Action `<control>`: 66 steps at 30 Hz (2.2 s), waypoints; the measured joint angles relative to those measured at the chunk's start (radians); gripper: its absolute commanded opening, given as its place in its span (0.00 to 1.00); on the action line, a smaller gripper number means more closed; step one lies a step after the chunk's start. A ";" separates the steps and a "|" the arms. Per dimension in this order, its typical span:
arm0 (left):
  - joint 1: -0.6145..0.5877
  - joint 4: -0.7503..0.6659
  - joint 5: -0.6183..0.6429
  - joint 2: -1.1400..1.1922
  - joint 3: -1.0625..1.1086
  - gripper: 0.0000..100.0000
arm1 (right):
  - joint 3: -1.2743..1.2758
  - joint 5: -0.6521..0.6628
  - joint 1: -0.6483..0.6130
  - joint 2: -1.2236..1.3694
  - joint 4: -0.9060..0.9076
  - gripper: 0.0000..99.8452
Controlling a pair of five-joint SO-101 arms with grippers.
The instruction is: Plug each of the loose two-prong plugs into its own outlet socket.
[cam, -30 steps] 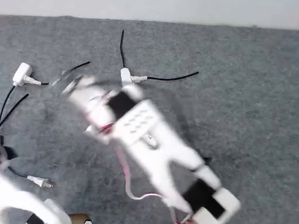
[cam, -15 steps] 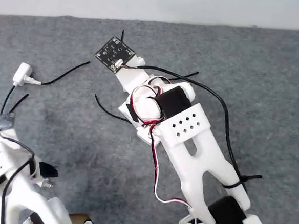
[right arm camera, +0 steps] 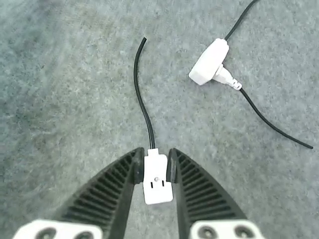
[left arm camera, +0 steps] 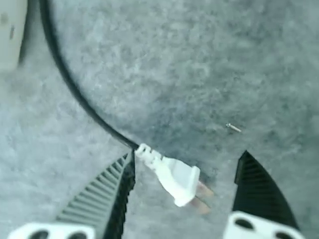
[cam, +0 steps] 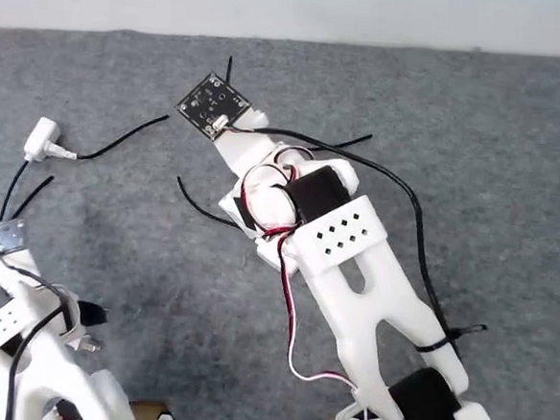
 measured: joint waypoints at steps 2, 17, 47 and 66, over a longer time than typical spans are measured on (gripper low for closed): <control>0.000 0.025 0.064 0.000 -0.005 0.31 | 0.006 0.000 0.000 0.000 -0.012 0.09; 0.058 0.008 0.376 0.000 -0.023 0.31 | 0.006 0.000 0.000 0.000 -0.012 0.09; -0.097 -0.025 0.672 0.000 0.035 0.31 | 0.006 -0.003 0.000 0.110 -0.074 0.09; -0.081 -0.129 0.674 0.000 0.107 0.01 | 0.006 -0.003 0.000 0.110 -0.074 0.09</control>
